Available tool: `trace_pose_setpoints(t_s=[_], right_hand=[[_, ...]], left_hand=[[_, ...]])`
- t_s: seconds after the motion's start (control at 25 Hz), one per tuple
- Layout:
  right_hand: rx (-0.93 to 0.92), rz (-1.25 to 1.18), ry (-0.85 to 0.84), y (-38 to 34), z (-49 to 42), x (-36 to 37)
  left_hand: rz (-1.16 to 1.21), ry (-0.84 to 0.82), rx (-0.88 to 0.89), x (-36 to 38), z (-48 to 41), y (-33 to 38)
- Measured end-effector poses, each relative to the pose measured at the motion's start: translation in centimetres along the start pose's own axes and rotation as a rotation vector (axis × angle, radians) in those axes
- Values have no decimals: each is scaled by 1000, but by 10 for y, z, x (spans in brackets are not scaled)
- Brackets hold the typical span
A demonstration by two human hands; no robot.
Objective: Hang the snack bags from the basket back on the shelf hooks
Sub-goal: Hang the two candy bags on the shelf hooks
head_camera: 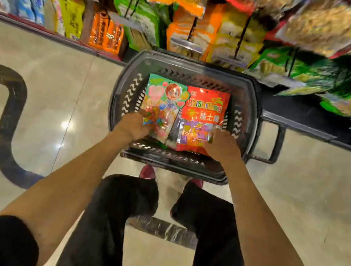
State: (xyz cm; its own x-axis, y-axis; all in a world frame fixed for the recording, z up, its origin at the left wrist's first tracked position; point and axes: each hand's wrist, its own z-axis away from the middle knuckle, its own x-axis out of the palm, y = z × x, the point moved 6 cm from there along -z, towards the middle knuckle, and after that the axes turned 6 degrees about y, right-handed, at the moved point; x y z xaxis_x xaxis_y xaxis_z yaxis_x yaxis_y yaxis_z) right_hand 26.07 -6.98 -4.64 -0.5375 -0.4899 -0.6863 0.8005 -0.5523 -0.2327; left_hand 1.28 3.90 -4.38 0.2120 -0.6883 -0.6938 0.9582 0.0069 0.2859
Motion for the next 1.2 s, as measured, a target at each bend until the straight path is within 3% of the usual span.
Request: trace_pose_setpoints(t_s=[0.16, 0.4, 0.52, 0.64, 0.76, 0.88, 1.0, 1.2], right_hand=[[189, -75, -4, 35, -76, 61], [323, -255, 158, 75, -140, 109], [335, -278, 260, 79, -146, 117], [376, -474, 358, 80, -137, 115], [410, -652, 338, 78, -126, 121], [403, -798, 317, 69, -119, 127], [350, -815, 325, 62, -110, 120], [329, -757, 397, 52, -63, 73]], left_hand=[[47, -20, -98, 54, -79, -38], [221, -14, -232, 106, -148, -75], [193, -24, -272, 109, -157, -82], [198, 56, -265, 103, -152, -75], [243, 158, -245, 103, -145, -70], [476, 138, -278, 108, -135, -74], [573, 67, -226, 112, -122, -75], [717, 120, -111, 75, -73, -51]])
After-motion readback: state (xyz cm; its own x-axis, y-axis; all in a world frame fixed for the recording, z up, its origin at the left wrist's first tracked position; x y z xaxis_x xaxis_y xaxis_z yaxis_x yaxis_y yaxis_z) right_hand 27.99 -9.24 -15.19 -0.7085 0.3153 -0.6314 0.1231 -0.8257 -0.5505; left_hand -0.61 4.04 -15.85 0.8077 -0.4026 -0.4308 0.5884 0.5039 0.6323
